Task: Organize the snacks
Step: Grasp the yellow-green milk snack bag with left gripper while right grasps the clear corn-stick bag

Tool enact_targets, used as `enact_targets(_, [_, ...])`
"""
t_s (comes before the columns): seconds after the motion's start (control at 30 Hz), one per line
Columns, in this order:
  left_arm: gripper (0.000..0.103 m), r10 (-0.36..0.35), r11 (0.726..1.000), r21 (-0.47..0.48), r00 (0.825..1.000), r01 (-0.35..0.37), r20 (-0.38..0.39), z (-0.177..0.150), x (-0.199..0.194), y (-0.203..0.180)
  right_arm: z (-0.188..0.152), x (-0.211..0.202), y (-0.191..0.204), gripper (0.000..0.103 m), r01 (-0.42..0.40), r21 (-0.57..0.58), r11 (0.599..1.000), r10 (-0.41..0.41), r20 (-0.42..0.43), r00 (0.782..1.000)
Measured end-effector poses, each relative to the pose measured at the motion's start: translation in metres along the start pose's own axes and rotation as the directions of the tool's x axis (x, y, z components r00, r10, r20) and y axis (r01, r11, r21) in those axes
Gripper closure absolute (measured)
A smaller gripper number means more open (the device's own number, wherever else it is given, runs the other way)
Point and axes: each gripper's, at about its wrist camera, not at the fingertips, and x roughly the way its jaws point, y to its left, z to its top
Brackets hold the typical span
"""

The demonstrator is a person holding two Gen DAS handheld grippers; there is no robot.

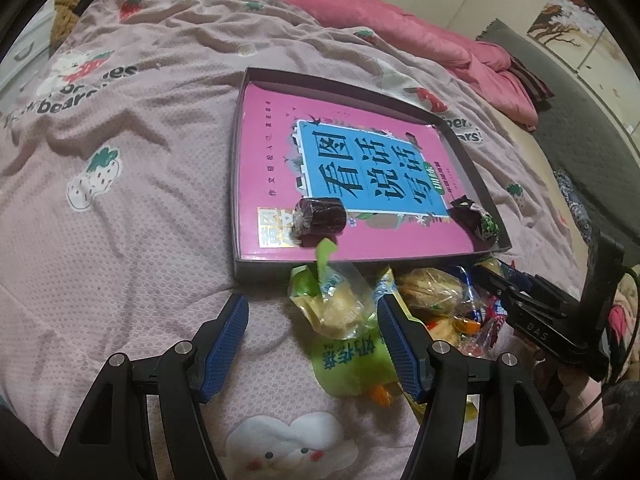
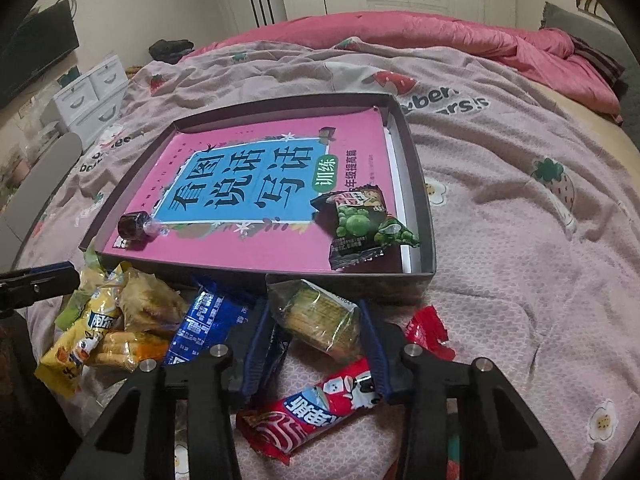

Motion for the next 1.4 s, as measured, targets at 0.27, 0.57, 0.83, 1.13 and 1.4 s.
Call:
enact_targets(0.27, [0.035, -0.059, 0.996, -0.075, 0.998, 0.056, -0.033, 0.001, 0.017, 0.006, 0.001, 0.000, 0.001, 0.060, 0.000, -0.024, 1.000, 0.000, -0.001, 1.000])
enact_targets(0.57, [0.043, -0.165, 0.975, -0.164, 0.984, 0.153, -0.068, -0.001, 0.035, 0.011, 0.002, -0.008, 0.002, 0.061, -0.028, -0.020, 0.999, 0.028, 0.018, 0.999])
enact_targets(0.83, [0.067, -0.198, 0.968, -0.172, 0.978, 0.185, -0.063, 0.000, 0.035, 0.010, 0.002, -0.012, 0.003, 0.061, -0.041, -0.022, 0.999, 0.042, 0.032, 0.999])
enact_targets(1.13, [0.067, -0.214, 0.966, -0.152, 0.977, 0.210, -0.012, 0.003, 0.014, 0.012, 0.002, -0.023, 0.001, 0.061, -0.062, -0.012, 0.998, 0.063, 0.061, 0.996])
enact_targets(1.4, [0.067, -0.183, 0.977, -0.105, 0.981, 0.188, 0.060, 0.008, -0.007, 0.010, 0.003, -0.030, -0.001, 0.061, -0.076, -0.001, 0.997, 0.076, 0.085, 0.993])
